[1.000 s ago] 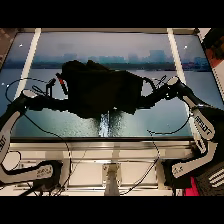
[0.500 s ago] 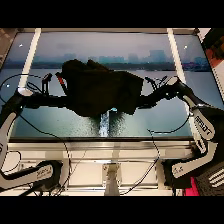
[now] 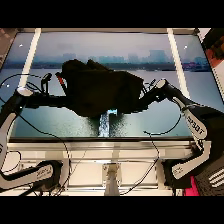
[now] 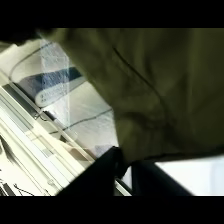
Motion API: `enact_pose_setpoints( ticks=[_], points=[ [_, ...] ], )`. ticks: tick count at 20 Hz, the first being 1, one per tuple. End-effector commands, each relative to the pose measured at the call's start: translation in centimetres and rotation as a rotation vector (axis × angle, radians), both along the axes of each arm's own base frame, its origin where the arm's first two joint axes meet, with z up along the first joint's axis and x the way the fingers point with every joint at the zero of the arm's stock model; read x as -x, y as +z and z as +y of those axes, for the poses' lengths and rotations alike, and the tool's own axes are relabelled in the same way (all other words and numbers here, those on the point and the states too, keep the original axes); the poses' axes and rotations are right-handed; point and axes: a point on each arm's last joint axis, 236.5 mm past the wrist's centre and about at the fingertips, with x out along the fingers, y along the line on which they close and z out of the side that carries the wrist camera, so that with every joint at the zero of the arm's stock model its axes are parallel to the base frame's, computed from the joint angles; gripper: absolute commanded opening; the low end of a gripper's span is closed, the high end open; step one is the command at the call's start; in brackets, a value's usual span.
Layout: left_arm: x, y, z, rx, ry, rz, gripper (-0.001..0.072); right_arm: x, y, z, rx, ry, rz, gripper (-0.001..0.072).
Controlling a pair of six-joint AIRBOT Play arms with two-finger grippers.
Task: Fold the clothes and pants, and hang the long-sleeved shirts on hangers.
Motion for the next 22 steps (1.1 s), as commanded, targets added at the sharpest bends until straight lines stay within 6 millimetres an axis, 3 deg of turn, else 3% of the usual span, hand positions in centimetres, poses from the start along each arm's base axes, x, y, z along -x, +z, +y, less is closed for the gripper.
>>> enact_pose_setpoints(
  ticks=[1,4,6,8,11,13,15,17,22],
  points=[
    [0.0,0.0,0.0,0.0,0.001,0.0,0.0009,-0.9,0.3,1.3,-0.033,-0.039,-0.016,0.0009],
    [-0.5,0.1,0.2,-0.001,0.025,-0.008,0.0008,-1.4,2.3,1.0,-0.08,-0.07,-0.021,0.0007],
    [-2.2,2.4,-0.4,0.054,0.062,-0.065,0.0007,-3.4,6.6,1.1,-0.177,-0.16,-0.081,0.0006],
    [-5.3,7.6,-2.0,0.177,0.108,-0.169,0.0006,-7.8,11.7,-0.8,-0.235,-0.311,-0.235,0.0007],
    [-9.1,16.0,-4.2,0.251,0.095,-0.354,0.0006,-16.0,20.1,-5.8,-0.246,-0.555,-0.53,0.0006],
    [-10.2,21.3,-5.6,0.254,0.047,-0.474,0.0006,-18.3,25.7,-7.2,-0.271,-0.578,-0.67,0.0006],
    [-10.6,25.7,-6.2,0.254,0.018,-0.572,0.0006,-18.3,30.3,-7.0,-0.303,-0.528,-0.756,0.0006],
    [-9.9,28.6,-6.4,0.25,0.006,-0.636,0.0006,-17.6,33.5,-7.2,-0.299,-0.51,-0.797,0.0005],
    [-6.2,31.6,-2.4,-0.056,0.03,-0.738,0.0004,-14.3,40.3,-11.4,-0.188,-0.578,-0.971,0.0005]
  ],
)
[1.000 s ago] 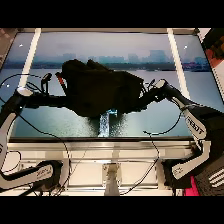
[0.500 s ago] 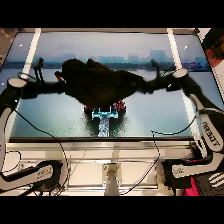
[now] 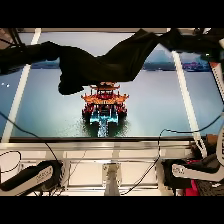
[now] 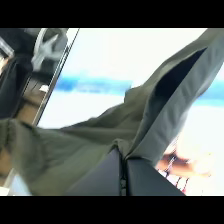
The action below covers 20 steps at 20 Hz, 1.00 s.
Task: Fold the clothes and pants, and hang the long-sleeved shirts on hangers.
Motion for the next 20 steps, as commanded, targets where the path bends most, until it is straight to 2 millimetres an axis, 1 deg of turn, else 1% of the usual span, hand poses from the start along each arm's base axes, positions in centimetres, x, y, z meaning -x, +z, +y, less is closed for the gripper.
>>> enact_pose_setpoints(
  ticks=[1,3,5,7,8,10,12,14,16,17,18,19,20],
  points=[
    [3.0,4.0,2.4,-0.149,0.086,-0.104,0.0004,2.7,5.7,-2.9,0.04,-0.091,-0.107,0.0005],
    [5.7,6.6,1.8,-0.131,0.079,-0.148,0.0004,4.8,8.3,-3.5,0.043,-0.115,-0.155,0.0005],
    [8.1,7.8,0.4,-0.121,0.04,-0.156,0.0004,7.1,10.2,-3.5,0.061,-0.126,-0.187,0.0005],
    [10.0,8.1,-1.5,-0.121,-0.025,-0.155,0.0005,9.8,12.1,-2.8,0.066,-0.116,-0.214,0.0005],
    [10.7,8.2,-2.7,-0.112,-0.055,-0.154,0.0005,11.2,12.6,-2.5,0.068,-0.111,-0.212,0.0005],
    [12.2,8.5,-5.4,-0.09,-0.136,-0.161,0.0005,14.3,13.1,-1.7,0.084,-0.092,-0.195,0.0005],
    [14.2,9.0,-8.4,-0.062,-0.23,-0.17,0.0005,17.5,14.5,-1.1,0.101,-0.088,-0.225,0.0005],
    [15.6,9.5,-10.1,-0.014,-0.26,-0.149,0.0004,20.0,15.5,-2.2,0.149,-0.162,-0.258,0.0005],
    [16.1,9.6,-10.7,0.031,-0.259,-0.109,0.0005,21.4,15.4,-4.3,0.22,-0.264,-0.254,0.0005],
    [15.9,9.8,-10.6,0.047,-0.244,-0.105,0.0005,21.8,15.0,-5.2,0.253,-0.303,-0.243,0.0005],
    [14.9,10.1,-9.9,0.046,-0.197,-0.124,0.0004,21.7,14.6,-5.8,0.276,-0.32,-0.228,0.0005],
    [13.4,10.2,-8.7,0.024,-0.123,-0.15,0.0004,21.1,13.9,-6.2,0.287,-0.324,-0.205,0.0005],
    [11.4,9.9,-7.0,-0.011,-0.031,-0.168,0.0005,20.0,13.2,-6.3,0.285,-0.318,-0.179,0.0005]
  ],
)
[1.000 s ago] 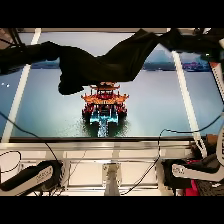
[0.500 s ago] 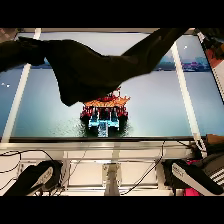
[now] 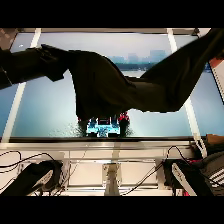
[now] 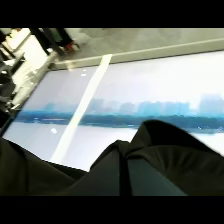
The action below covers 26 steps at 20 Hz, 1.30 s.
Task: Fold the clothes and pants, and hang the long-sleeved shirts on hangers.
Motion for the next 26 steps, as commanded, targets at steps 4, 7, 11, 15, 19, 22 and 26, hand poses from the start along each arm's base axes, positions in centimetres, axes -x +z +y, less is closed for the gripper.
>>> enact_pose_setpoints(
  ticks=[4,7,11,15,19,22,26],
  points=[
    [-10.0,-5.7,6.4,-0.129,0.348,0.066,0.0004,-8.5,-7.3,-0.9,-0.043,0.041,0.228,0.0004],
    [-15.3,-13.5,8.5,-0.16,0.424,0.25,0.0005,-16.6,-14.0,-0.8,-0.185,0.073,0.364,0.0005],
    [-20.3,-22.8,12.6,-0.121,0.568,0.468,0.0005,-24.4,-23.0,-2.7,-0.358,-0.041,0.505,0.0004],
    [-21.1,-27.9,14.1,-0.039,0.625,0.64,0.0005,-25.8,-29.2,-1.7,-0.401,-0.05,0.649,0.0005],
    [-21.9,-27.1,12.0,-0.023,0.596,0.581,0.0006,-26.2,-29.1,2.2,-0.384,0.004,0.63,0.0004],
    [-25.5,-23.1,12.7,0.076,0.655,0.37,0.0007,-30.6,-27.3,2.3,-0.467,-0.118,0.461,0.0004],
    [-30.2,-15.2,16.2,0.272,0.782,-0.031,0.0068,-37.8,-24.4,-3.7,-0.743,-0.394,0.189,0.0241]
  ],
)
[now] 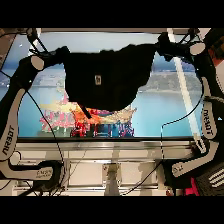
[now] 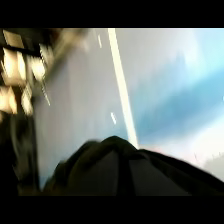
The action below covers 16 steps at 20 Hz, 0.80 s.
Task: Fold the clothes and pants, and hang the long-sleeved shirts on hangers.
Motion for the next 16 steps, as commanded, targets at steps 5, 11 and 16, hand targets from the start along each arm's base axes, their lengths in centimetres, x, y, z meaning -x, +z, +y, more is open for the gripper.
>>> enact_pose_setpoints(
  ticks=[5,11,16],
  points=[
    [-3.4,-1.5,3.5,0.041,0.124,-0.096,0.0494,-3.4,0.6,-2.2,0.109,-0.08,-0.085,0.0561],
    [0.2,-8.1,6.0,0.04,0.097,0.229,0.0194,1.6,-5.0,-1.8,0.352,0.218,0.121,0.0044],
    [5.5,-12.4,7.1,-0.188,-0.149,0.459,0.0009,7.8,-9.0,-1.0,0.442,0.555,0.259,0.0004]
  ],
)
